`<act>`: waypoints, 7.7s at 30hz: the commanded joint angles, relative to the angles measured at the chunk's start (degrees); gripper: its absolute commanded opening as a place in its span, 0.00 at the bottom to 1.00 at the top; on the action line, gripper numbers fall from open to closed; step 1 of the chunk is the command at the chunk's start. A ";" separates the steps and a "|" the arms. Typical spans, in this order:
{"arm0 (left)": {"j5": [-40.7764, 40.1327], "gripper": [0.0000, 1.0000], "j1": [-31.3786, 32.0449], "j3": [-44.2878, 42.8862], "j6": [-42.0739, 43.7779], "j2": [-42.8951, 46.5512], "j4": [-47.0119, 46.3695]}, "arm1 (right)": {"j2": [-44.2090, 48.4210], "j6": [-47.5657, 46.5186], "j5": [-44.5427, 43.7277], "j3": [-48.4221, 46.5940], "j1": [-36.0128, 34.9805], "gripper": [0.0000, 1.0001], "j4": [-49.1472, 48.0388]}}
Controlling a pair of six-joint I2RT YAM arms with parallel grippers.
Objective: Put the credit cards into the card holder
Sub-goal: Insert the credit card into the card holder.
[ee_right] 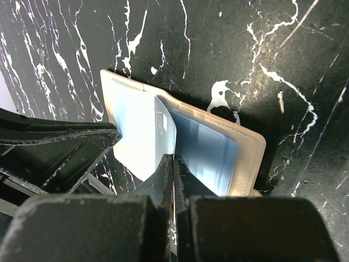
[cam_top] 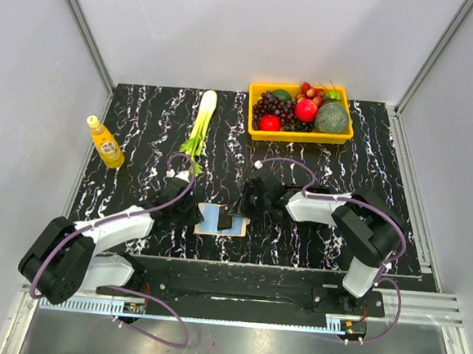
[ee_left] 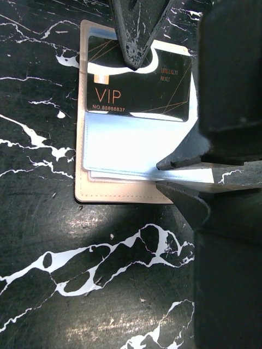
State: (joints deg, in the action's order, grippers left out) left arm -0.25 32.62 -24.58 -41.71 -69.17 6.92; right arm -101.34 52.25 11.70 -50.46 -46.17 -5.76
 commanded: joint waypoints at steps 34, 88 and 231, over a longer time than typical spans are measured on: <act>-4.06 0.14 -0.01 -1.17 0.67 -6.68 6.88 | 1.23 -6.01 -5.12 2.29 -0.15 0.00 9.01; 0.52 0.23 0.07 -2.49 1.02 -8.71 6.26 | 0.44 -1.72 -2.56 3.52 -4.72 0.00 3.91; 3.06 0.10 7.72 0.76 -6.28 -3.09 0.20 | 17.75 3.38 -23.93 3.08 -8.41 0.45 17.54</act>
State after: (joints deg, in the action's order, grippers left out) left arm 3.46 40.16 -24.40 -50.63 -74.26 -0.67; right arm -88.47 54.26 -12.40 -48.07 -55.90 14.81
